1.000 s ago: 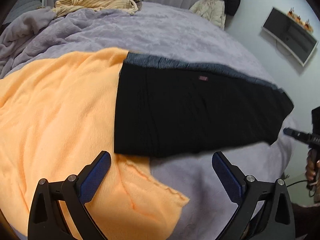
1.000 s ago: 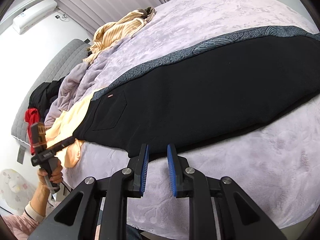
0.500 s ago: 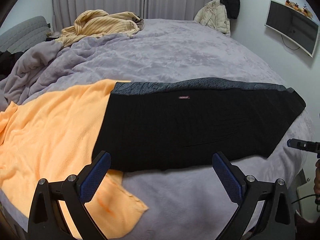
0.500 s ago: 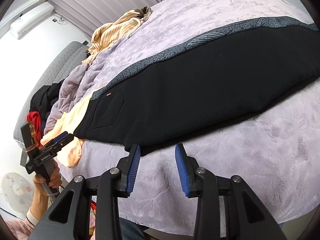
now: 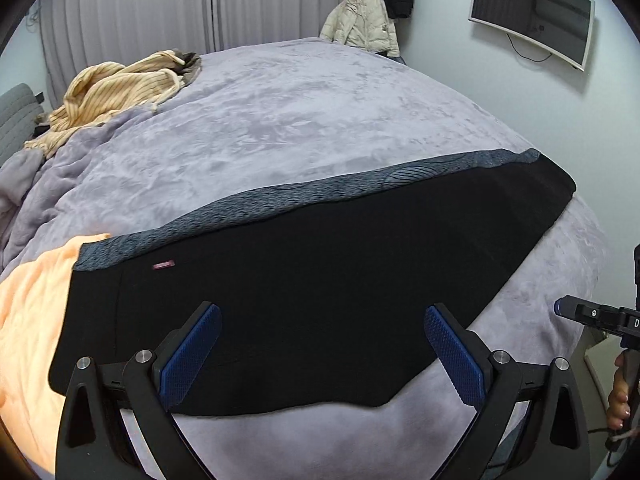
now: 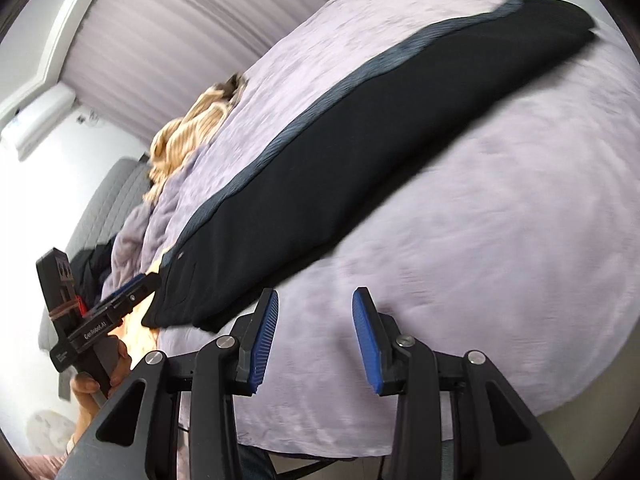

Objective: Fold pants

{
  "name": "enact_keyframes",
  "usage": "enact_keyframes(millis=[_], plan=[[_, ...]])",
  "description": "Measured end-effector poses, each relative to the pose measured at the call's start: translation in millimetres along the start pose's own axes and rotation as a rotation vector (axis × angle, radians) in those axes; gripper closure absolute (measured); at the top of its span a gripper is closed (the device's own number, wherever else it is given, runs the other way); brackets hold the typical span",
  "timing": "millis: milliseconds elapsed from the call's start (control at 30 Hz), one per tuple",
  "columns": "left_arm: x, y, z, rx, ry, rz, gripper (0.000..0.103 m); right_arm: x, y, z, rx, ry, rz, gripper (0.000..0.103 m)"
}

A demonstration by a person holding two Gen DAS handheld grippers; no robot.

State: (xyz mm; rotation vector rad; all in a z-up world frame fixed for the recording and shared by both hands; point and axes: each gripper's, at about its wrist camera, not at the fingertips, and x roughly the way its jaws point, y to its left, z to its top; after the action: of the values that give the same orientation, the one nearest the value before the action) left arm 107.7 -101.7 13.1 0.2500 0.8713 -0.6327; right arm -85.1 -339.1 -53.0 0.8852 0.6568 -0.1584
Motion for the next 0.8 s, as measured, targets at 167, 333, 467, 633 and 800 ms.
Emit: enact_keyframes(millis=[167,333,467,633,800], plan=[[16.0,-46.9,13.8,0.039,0.026,-0.021,0.001,-37.8,-52.8,14.0,0.118,-0.096,-0.019,0.06],[27.5,-86.0,31.0,0.058,0.03,-0.039,0.001,-66.6,-95.0,36.9,0.191,-0.183,-0.048,0.06],[43.2,-115.6,44.5,0.069,0.039,-0.046,0.001,-73.7,-119.6,56.2,0.23,-0.216,-0.047,0.06],[74.8,-141.2,62.8,0.066,0.068,-0.028,0.001,-65.9,-132.0,72.5,0.235,-0.211,-0.001,0.06],[108.6,-148.7,90.0,0.017,0.07,0.005,0.001,-73.3,-129.2,90.5,0.203,-0.236,0.015,0.06]])
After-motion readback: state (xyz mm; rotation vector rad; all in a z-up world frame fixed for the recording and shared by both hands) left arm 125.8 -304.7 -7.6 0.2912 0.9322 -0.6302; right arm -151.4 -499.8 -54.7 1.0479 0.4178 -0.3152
